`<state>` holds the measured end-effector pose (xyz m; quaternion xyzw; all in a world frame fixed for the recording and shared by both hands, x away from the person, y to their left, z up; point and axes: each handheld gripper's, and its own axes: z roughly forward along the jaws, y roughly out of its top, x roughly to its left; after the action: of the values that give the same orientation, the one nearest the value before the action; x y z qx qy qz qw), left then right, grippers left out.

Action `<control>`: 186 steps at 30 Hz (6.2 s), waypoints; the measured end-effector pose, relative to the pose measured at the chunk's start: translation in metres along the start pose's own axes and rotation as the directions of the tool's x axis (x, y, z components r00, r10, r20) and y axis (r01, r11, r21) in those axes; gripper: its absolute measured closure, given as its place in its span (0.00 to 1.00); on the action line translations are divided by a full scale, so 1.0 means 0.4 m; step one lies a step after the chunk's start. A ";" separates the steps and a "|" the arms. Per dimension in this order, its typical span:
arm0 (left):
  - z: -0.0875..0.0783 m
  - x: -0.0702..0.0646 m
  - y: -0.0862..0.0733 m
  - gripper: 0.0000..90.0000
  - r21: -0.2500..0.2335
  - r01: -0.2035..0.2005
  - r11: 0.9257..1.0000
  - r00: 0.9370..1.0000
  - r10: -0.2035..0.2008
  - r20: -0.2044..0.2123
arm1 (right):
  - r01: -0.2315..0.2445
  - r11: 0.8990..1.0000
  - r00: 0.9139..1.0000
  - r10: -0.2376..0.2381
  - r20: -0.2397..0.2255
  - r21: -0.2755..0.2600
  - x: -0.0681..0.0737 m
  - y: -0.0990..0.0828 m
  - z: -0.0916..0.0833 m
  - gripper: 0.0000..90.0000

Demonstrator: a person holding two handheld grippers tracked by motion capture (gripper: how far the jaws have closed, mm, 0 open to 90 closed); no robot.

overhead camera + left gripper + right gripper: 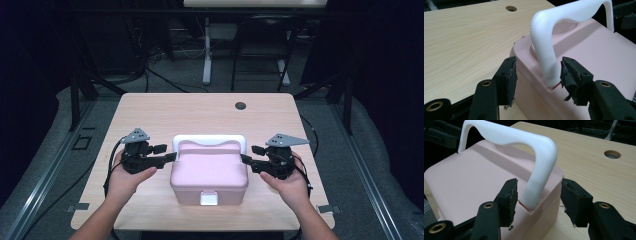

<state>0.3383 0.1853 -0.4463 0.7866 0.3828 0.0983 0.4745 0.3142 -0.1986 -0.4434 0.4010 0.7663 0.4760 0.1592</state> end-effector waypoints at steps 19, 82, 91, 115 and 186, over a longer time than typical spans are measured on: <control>0.040 -0.031 0.002 0.63 -0.011 -0.024 1.000 1.000 0.024 0.006 | 0.009 1.000 1.000 -0.009 -0.003 -0.012 0.019 -0.013 0.035 0.66; -0.035 -0.046 0.017 0.78 -0.104 -0.012 0.994 1.000 0.010 -0.025 | -0.028 0.994 1.000 0.027 -0.015 -0.102 0.056 0.014 0.001 0.82; -0.082 -0.049 -0.005 0.80 -0.101 -0.035 0.994 0.998 0.031 -0.045 | -0.027 0.995 1.000 0.025 -0.017 -0.092 0.054 0.009 0.004 0.82; -0.108 -0.059 -0.097 0.99 -0.014 -0.039 0.999 0.999 0.039 -0.010 | -0.038 0.994 0.999 0.036 -0.019 -0.105 0.054 0.014 0.004 0.82; -0.045 -0.130 -0.120 1.00 0.035 -0.081 0.996 0.994 0.078 0.080 | -0.074 0.990 0.997 0.069 -0.044 -0.119 0.045 0.011 -0.003 0.78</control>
<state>0.2686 0.1735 -0.4654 0.8135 0.3339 0.0788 0.4695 0.3042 -0.1844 -0.4365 0.4084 0.7242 0.5347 0.1508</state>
